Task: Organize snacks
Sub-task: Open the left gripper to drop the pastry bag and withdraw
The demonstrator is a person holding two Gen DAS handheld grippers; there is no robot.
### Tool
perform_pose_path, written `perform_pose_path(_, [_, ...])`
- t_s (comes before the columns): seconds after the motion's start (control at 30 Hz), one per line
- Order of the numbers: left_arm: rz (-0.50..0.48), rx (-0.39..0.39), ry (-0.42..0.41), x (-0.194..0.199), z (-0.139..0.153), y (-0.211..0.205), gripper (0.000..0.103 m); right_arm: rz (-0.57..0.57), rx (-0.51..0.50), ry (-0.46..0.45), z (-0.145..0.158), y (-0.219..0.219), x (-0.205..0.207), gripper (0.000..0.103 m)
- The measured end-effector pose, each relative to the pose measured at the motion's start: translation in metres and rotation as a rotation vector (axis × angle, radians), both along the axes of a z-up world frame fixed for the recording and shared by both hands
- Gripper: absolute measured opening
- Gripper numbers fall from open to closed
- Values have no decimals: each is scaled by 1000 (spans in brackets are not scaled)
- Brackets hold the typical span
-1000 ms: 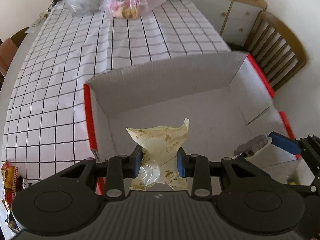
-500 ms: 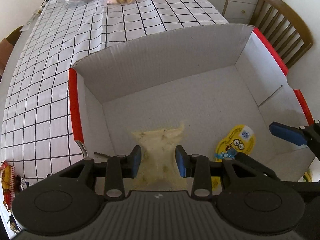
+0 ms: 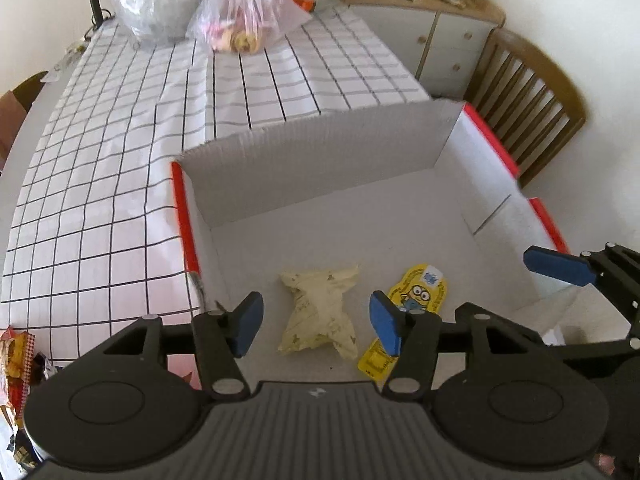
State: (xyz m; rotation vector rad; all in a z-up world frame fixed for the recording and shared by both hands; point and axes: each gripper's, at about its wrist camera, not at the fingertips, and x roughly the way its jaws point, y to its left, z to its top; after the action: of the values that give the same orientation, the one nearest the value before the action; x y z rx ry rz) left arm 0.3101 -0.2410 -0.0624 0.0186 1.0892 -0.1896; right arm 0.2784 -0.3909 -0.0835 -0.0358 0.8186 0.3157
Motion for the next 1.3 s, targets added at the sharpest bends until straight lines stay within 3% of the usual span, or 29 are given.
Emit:
perform_pose_path(0.27, [-6,-56,-113,-34,34,29,58,-30,62,-75,34,15,-30,78])
perform_pose_path(0.4, [-2,-59,-170,-54,47,43,64,-39,80,-106,47,25,-45,80])
perform_pose_path(0.83, [11,-88,-263,-112,67,108,70,-44,109,-167,68,77,-93,88])
perform_pose_path(1.3, [39,-125,-254,-150,55,204,76,-50,132,-154,59,145,-120,102])
